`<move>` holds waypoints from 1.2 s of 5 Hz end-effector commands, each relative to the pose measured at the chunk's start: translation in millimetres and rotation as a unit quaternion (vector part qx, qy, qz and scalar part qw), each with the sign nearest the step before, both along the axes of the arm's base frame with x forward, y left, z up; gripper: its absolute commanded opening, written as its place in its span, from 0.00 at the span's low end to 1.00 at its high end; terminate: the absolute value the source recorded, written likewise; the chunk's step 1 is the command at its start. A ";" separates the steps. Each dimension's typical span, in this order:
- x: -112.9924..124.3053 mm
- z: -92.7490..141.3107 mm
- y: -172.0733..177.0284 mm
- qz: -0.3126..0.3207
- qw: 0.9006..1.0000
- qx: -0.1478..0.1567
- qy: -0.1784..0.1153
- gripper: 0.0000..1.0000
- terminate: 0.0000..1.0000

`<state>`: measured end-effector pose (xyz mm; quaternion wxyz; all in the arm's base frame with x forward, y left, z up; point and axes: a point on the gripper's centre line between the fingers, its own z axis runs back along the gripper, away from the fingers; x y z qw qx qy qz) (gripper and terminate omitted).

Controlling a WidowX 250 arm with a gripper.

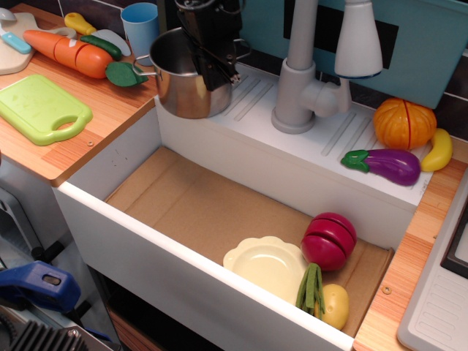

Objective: Put pot or pan in sink

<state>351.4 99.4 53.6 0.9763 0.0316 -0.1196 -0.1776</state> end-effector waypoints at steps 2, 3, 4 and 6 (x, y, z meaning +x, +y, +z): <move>-48.4 38.2 -11.4 0.117 0.993 0.008 0.014 0.00 0.00; -67.7 23.5 -11.0 0.140 0.990 0.000 0.012 0.00 0.00; -74.9 3.8 -13.2 0.150 0.989 -0.012 -0.005 0.00 0.00; -72.2 -37.7 -16.6 0.128 0.990 -0.038 -0.051 1.00 0.00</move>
